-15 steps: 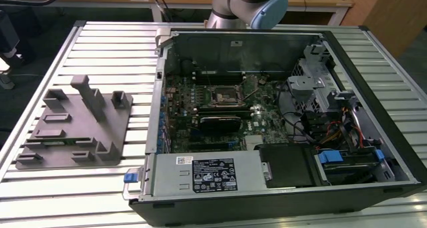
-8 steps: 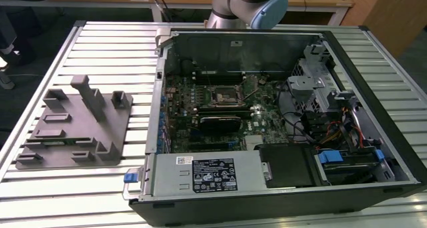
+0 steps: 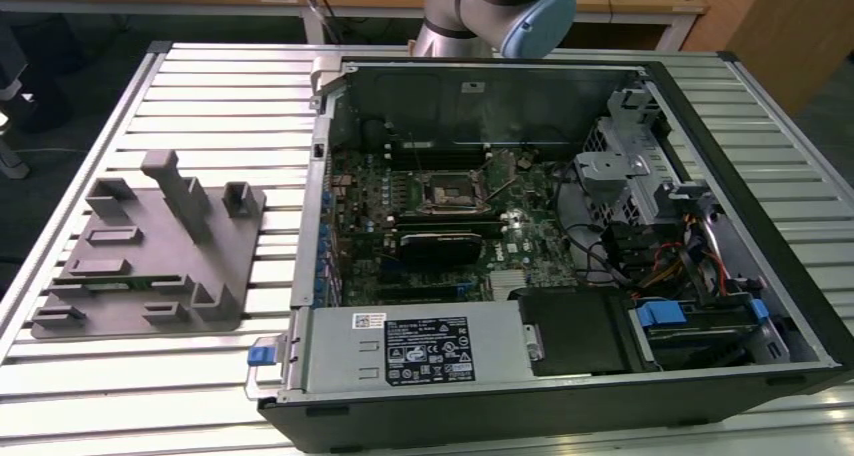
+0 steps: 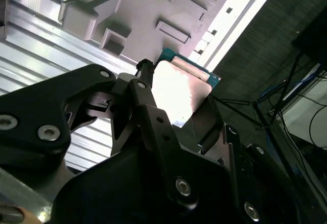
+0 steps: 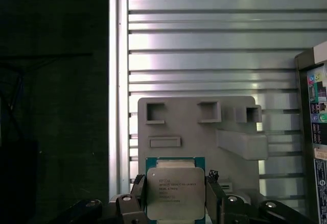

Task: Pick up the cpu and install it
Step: 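Pick up the cpu and move it towards the insertion slot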

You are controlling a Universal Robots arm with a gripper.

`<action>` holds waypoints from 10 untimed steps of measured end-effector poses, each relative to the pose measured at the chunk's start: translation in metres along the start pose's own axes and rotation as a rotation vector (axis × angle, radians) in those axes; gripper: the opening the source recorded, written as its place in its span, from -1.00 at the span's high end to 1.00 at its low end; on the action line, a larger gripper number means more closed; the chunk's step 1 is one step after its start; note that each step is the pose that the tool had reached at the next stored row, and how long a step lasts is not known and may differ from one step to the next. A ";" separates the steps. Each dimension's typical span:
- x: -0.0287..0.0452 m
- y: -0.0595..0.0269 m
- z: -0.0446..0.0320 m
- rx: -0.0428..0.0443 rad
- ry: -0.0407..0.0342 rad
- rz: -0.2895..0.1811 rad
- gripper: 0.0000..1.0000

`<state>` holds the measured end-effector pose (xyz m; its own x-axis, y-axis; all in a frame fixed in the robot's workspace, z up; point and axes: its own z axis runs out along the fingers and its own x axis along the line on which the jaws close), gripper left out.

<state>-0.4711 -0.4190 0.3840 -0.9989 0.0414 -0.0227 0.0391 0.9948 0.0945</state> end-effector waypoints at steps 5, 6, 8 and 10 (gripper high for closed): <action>-0.0001 0.0004 -0.0046 -0.0028 0.0001 0.000 -0.09; -0.0001 0.0005 -0.0053 -0.0033 0.0001 0.000 -0.09; -0.0002 0.0006 -0.0061 -0.0054 0.0003 0.000 -0.09; -0.0006 0.0006 -0.0061 -0.0068 0.0002 0.000 -0.09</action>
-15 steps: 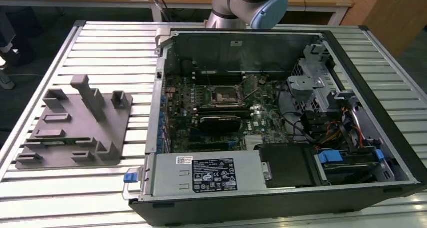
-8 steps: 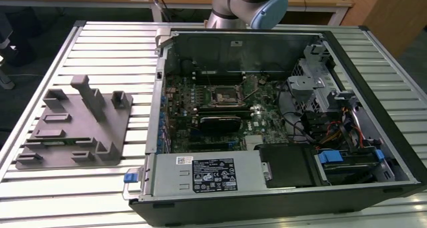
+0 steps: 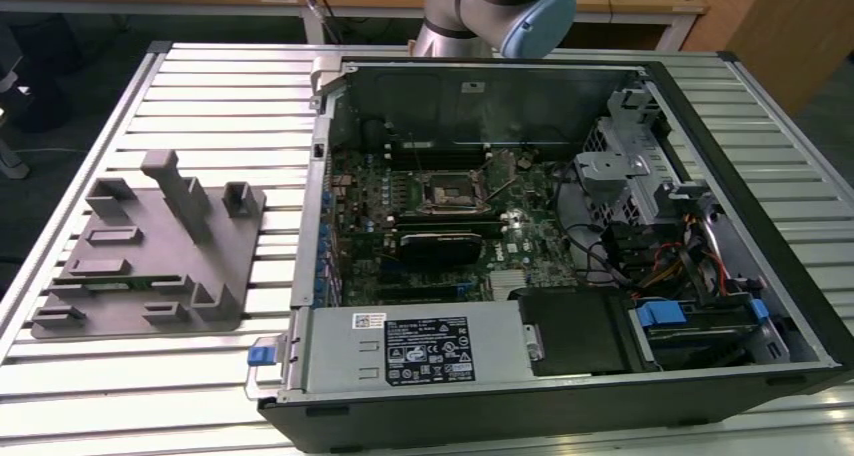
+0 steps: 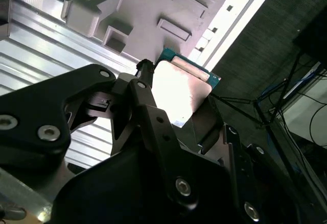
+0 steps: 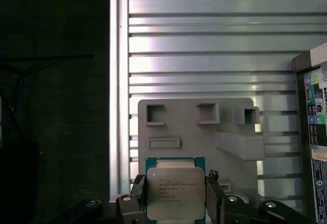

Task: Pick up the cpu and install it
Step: 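Pick up the cpu and move it towards the insertion slot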

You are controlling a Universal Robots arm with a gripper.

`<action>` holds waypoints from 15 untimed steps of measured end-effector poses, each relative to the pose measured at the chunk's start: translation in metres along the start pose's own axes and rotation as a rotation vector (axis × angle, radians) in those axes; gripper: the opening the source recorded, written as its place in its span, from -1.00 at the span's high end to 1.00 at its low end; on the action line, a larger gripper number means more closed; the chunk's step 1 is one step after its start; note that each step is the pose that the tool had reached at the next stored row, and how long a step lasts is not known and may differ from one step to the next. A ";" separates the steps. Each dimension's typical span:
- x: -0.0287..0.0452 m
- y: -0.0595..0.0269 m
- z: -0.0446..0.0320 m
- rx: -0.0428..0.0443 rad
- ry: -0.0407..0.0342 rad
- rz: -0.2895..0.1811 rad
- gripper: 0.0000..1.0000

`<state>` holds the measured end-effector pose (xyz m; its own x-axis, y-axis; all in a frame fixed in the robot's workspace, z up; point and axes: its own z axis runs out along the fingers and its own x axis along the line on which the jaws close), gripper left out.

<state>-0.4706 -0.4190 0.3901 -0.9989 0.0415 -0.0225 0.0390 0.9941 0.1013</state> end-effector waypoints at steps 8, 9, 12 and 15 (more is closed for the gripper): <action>-0.0066 0.0010 0.0002 -0.0001 0.0001 0.000 -0.09; -0.0076 0.0011 0.0003 -0.0001 0.0001 0.000 -0.09; -0.0108 0.0014 0.0004 -0.0001 0.0001 0.000 -0.09; -0.0148 0.0016 0.0005 -0.0001 0.0001 0.000 -0.09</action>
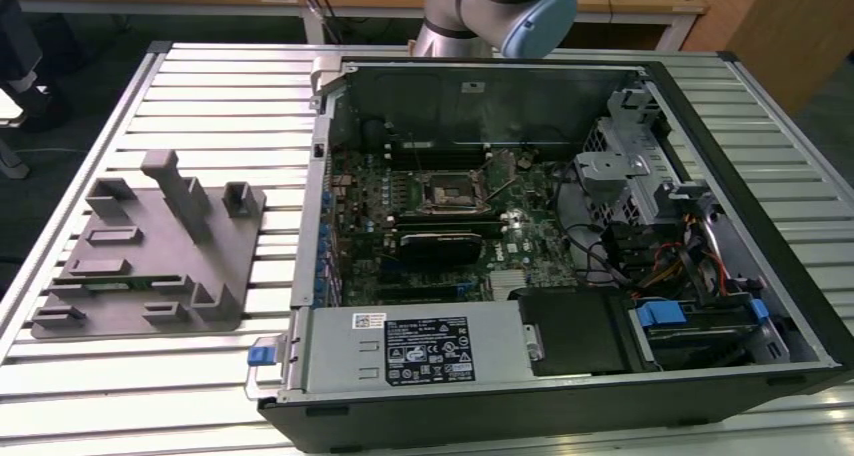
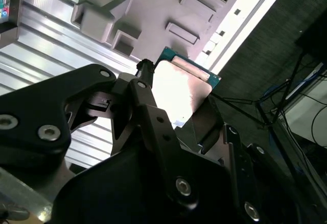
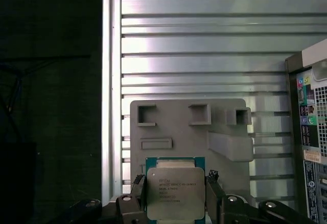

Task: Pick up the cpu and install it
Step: 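Pick up the cpu and move it towards the insertion slot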

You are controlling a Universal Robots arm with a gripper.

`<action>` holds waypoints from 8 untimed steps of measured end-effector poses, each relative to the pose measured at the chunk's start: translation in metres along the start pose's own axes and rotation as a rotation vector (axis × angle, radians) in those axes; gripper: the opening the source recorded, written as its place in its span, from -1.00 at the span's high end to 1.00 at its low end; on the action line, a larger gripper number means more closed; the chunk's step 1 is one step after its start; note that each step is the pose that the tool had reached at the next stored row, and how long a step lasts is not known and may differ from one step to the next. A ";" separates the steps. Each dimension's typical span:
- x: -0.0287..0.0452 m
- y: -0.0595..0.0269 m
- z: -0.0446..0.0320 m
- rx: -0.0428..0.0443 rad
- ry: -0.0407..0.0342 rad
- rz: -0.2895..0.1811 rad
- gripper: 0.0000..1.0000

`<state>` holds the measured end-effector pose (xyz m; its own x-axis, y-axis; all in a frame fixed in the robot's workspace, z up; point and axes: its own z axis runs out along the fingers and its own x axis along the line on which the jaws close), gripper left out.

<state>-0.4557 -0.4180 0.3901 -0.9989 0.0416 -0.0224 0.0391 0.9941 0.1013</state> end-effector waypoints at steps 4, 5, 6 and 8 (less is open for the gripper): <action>-0.0056 0.0004 0.0001 0.0000 0.0001 0.000 -0.09; -0.0071 0.0005 0.0002 0.0000 0.0000 0.000 -0.09; -0.0088 0.0006 0.0002 0.0000 0.0000 0.000 -0.09; -0.0118 0.0008 0.0004 0.0000 0.0000 0.000 -0.09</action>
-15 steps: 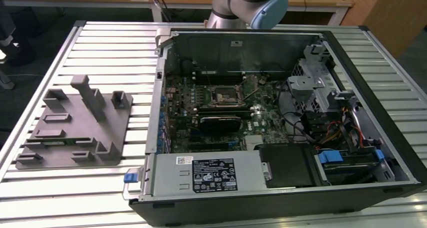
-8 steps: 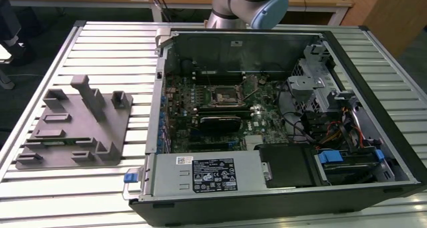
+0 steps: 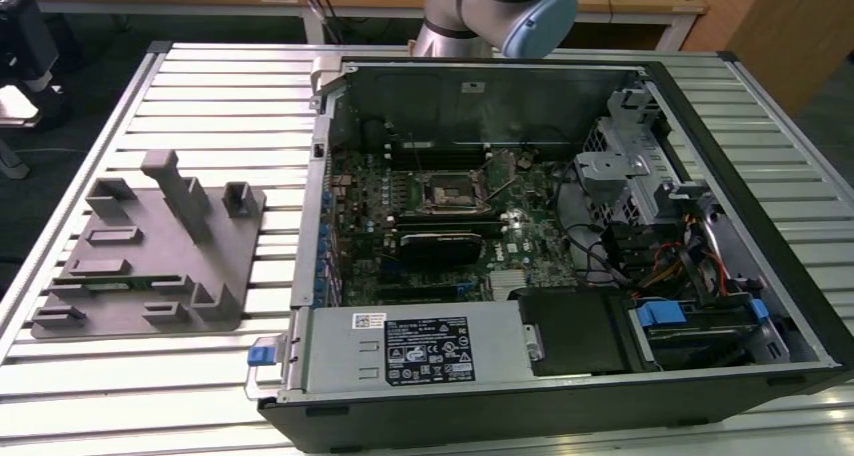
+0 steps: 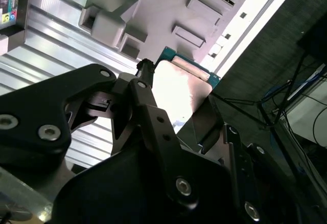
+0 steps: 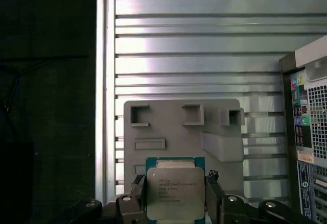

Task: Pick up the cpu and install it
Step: 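Pick up the cpu and move it towards the insertion slot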

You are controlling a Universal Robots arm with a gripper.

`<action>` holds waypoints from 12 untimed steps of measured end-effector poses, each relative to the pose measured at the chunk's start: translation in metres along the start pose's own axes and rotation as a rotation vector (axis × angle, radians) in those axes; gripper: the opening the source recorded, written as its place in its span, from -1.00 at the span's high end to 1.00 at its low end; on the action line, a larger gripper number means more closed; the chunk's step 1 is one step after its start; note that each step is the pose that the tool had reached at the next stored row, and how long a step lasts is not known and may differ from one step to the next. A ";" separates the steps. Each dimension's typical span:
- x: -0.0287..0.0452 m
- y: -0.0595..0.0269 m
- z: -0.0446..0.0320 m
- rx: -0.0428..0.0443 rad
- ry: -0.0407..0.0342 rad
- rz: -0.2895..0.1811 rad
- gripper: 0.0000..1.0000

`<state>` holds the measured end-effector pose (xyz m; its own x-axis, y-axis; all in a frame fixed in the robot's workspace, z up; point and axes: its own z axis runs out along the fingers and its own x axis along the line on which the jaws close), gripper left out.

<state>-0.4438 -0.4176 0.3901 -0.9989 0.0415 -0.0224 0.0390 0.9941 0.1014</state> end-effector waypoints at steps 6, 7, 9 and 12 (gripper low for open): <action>-0.0072 0.0008 0.0002 0.0000 0.0001 0.000 -0.09; -0.0082 0.0008 0.0003 0.0000 0.0000 0.000 -0.09; -0.0100 0.0010 0.0003 0.0000 0.0001 0.000 -0.09; -0.0125 0.0013 0.0004 0.0000 0.0000 0.000 -0.09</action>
<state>-0.4313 -0.4168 0.3901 -0.9989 0.0415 -0.0224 0.0391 0.9941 0.1014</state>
